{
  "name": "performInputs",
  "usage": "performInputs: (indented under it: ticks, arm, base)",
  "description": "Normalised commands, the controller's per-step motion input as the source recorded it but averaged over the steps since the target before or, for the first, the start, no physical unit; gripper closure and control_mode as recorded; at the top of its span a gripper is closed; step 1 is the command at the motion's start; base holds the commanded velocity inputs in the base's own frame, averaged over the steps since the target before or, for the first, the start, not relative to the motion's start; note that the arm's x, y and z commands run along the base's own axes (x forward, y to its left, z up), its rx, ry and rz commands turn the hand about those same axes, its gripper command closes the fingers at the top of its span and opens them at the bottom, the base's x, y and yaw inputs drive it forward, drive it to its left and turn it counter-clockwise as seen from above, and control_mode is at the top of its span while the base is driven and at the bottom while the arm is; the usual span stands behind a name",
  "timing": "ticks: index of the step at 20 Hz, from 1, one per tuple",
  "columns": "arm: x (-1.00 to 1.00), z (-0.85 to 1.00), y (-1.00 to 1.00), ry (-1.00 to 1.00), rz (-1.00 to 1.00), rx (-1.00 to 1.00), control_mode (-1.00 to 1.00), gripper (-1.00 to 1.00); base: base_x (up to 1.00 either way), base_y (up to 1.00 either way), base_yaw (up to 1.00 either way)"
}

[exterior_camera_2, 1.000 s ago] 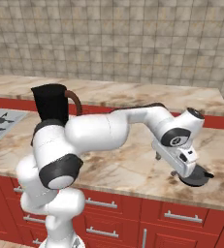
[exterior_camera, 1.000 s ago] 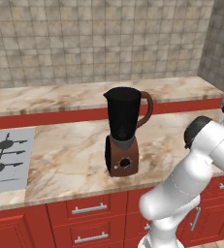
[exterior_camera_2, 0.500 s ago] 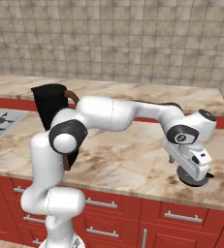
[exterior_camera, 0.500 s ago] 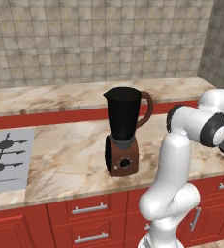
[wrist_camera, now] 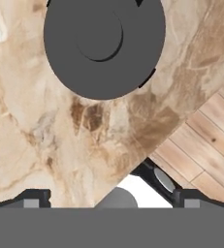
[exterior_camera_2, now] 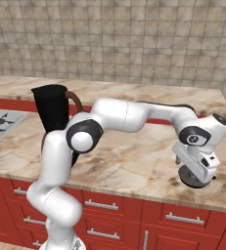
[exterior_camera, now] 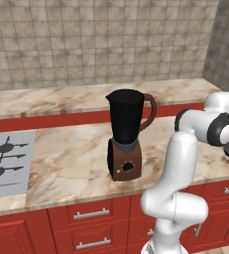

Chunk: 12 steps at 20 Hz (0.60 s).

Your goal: Close the lid blender by securely placing the lid on top.

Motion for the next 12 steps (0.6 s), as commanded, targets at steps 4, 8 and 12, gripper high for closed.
performInputs:
  ticks: [4,8,12]
  arm:
    - [0.25,-0.22,0.0,0.03,0.0,-0.05,-1.0,-1.0]
    - [0.19,-0.39,0.0,0.0,0.0,-0.05,-1.0,-1.0]
    - [0.21,-0.4,0.0,0.0,0.0,-0.07,-1.0,-1.0]
  base:
    - [0.0,0.0,0.0]
    - [0.0,0.0,0.0]
    - [0.0,0.0,0.0]
